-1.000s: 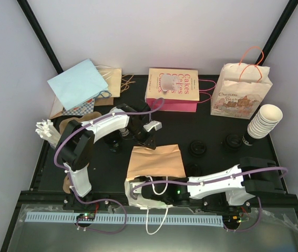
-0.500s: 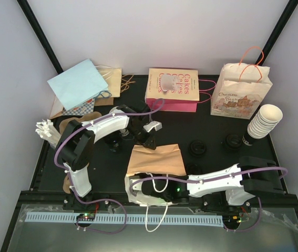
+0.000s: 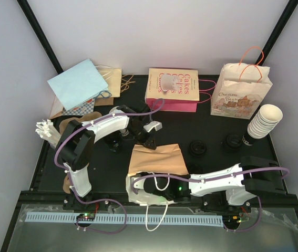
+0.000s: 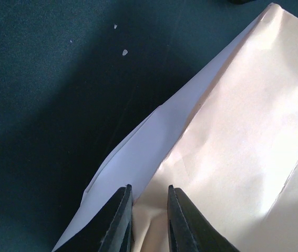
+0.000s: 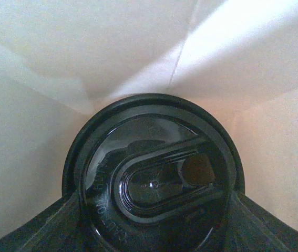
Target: Pack the takeout coffee
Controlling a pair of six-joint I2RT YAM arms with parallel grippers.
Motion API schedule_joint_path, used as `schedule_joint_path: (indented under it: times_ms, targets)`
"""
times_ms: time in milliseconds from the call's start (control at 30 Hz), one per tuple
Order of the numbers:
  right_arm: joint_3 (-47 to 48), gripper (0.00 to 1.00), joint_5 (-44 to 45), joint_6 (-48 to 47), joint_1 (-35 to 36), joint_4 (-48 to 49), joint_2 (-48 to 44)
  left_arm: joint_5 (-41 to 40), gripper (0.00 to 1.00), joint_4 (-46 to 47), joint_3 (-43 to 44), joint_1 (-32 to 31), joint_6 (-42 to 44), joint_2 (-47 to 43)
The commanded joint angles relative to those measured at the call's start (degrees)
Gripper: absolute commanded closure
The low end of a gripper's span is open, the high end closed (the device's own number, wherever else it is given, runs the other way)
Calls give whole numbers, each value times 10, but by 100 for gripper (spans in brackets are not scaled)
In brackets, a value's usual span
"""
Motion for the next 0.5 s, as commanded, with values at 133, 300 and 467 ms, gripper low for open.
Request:
schedule_joint_path:
  times_ms: [133,300,467]
  targets:
    - [-72,52,-48,61,-45,-168,17,62,80,-78,-11,-16,7,9]
    - [-90,53,-50,52,-45,-168,2,63,80,-79,-9,-17,8,11]
    - [-83,54,-60,58,-45,-183,22,63,80,-79,-10,-17,8,11]
